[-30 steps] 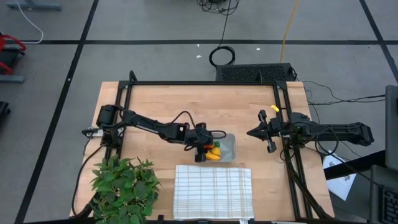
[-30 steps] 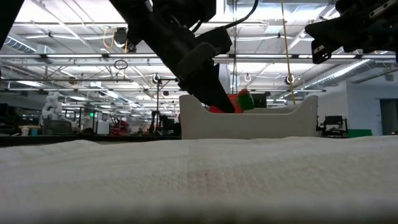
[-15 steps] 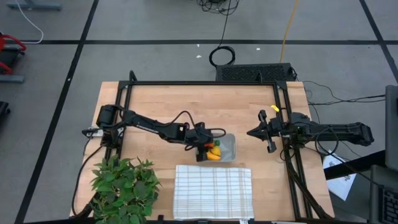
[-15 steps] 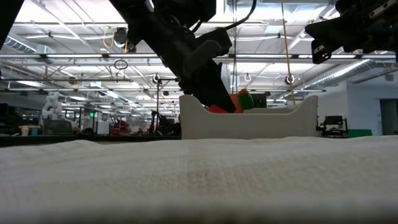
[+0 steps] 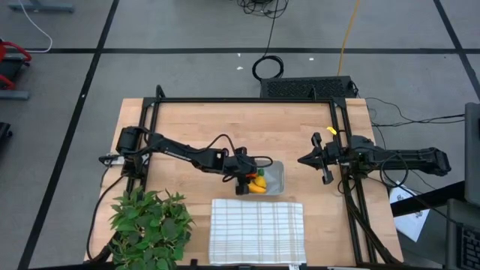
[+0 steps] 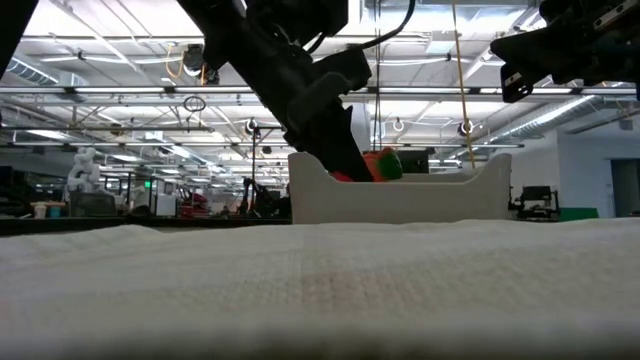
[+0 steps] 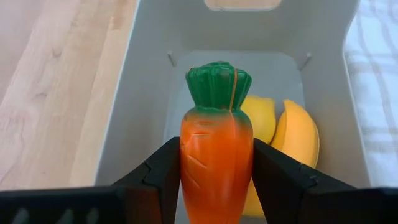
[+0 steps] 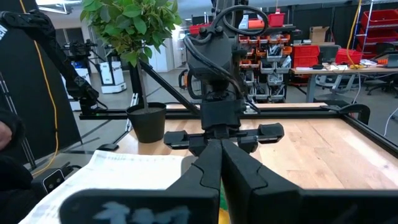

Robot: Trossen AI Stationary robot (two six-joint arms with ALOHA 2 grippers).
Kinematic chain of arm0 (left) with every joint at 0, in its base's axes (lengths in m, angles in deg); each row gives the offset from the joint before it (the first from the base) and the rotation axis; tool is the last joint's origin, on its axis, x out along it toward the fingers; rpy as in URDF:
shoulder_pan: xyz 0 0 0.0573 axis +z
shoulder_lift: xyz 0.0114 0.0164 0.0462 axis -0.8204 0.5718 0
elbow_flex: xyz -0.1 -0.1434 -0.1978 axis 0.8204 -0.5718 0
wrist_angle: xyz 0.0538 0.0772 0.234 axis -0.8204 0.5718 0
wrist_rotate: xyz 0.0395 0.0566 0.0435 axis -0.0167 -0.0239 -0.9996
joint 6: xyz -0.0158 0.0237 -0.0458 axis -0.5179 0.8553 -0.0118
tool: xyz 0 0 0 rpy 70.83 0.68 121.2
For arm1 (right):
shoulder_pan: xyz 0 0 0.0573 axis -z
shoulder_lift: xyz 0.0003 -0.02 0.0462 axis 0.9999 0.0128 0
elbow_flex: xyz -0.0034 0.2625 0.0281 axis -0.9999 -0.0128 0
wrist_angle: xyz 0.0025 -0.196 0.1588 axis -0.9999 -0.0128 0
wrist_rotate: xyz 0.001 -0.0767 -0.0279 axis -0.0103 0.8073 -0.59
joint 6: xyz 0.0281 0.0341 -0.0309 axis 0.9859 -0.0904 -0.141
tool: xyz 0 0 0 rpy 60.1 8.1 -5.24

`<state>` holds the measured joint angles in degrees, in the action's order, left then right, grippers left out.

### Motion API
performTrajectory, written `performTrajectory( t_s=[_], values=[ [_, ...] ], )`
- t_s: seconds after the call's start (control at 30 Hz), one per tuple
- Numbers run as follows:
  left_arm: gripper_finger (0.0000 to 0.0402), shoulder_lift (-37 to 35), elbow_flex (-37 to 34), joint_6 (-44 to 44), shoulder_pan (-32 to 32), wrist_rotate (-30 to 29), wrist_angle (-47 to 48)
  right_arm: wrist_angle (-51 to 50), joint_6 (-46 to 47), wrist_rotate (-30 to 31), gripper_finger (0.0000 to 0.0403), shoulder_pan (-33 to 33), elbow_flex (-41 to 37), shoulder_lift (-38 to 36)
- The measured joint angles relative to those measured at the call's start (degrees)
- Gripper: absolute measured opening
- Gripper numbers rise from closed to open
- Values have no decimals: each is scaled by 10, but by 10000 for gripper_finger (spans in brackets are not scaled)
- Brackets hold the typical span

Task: Pick and placing Produce into tupperware
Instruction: Put the carrot into the gray bin

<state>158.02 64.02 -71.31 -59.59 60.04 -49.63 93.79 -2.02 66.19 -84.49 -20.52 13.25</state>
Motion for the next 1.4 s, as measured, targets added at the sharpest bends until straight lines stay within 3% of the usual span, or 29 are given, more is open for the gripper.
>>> performTrajectory(
  t_s=[0.4, 0.83, 1.1, 1.4],
  values=[
    [166, 1, 91, -32, 9, 19, 123, 0, -4, 0, 0, 0, 0, 0],
    [166, 124, 234, -60, 8, 6, 237, 0, -4, 0, 0, 0, 0, 0],
    [166, 128, 245, -84, 9, -38, 270, -2, -4, 0, 0, 0, 0, 0],
    [166, 128, 245, -121, 11, -45, 290, -2, -4, 0, 0, 0, 0, 0]
  ],
)
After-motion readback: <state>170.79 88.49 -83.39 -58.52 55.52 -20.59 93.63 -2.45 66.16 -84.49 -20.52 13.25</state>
